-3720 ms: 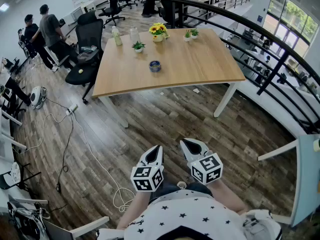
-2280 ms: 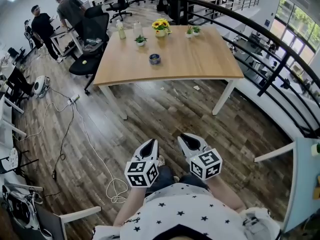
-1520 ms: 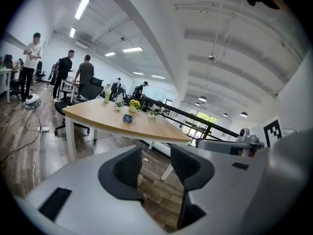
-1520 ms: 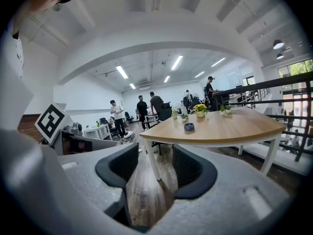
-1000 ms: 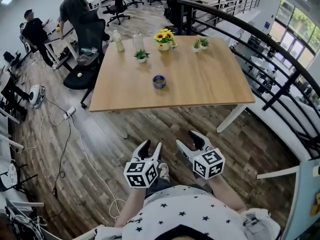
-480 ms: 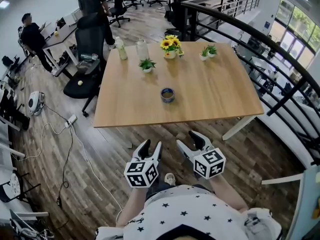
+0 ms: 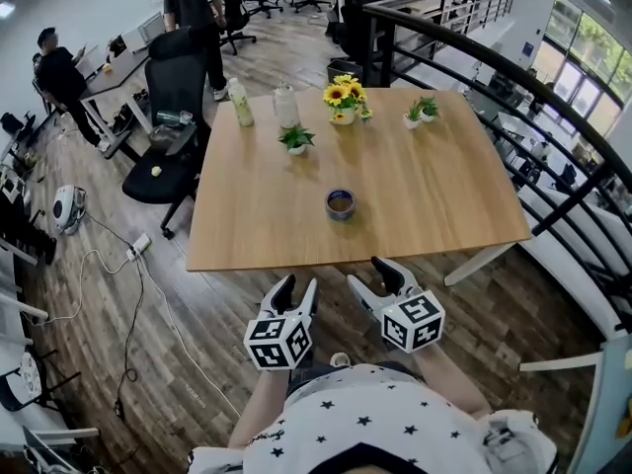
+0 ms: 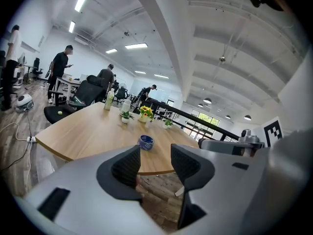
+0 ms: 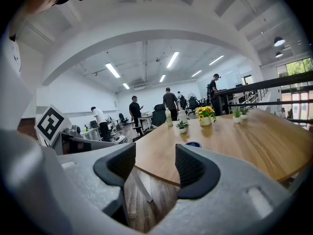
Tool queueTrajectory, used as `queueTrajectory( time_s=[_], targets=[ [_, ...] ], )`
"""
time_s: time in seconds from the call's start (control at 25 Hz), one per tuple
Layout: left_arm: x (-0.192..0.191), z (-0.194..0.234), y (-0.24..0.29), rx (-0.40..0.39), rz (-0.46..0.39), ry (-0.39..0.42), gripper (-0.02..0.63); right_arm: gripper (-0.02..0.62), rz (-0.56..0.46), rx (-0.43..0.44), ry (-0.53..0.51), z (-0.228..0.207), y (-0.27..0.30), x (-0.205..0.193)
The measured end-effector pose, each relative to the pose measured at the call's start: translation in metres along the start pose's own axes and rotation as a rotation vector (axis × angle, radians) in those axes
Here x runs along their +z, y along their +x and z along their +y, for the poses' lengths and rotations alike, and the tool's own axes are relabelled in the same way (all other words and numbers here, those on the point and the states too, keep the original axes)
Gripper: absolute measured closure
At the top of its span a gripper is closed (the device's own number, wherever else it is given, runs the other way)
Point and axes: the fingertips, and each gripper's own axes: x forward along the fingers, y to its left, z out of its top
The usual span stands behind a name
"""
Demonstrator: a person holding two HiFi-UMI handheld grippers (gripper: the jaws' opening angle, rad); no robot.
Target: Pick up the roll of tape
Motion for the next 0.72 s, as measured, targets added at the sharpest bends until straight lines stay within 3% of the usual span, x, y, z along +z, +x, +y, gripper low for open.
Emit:
queueTrajectory(
  time_s=[0.72],
  targets=[
    [0.031,0.031,0.082,0.039,0.001,-0.012,0.430,0.359,0.009,-0.001,0.019,-0.056,0.049,0.015]
  ],
)
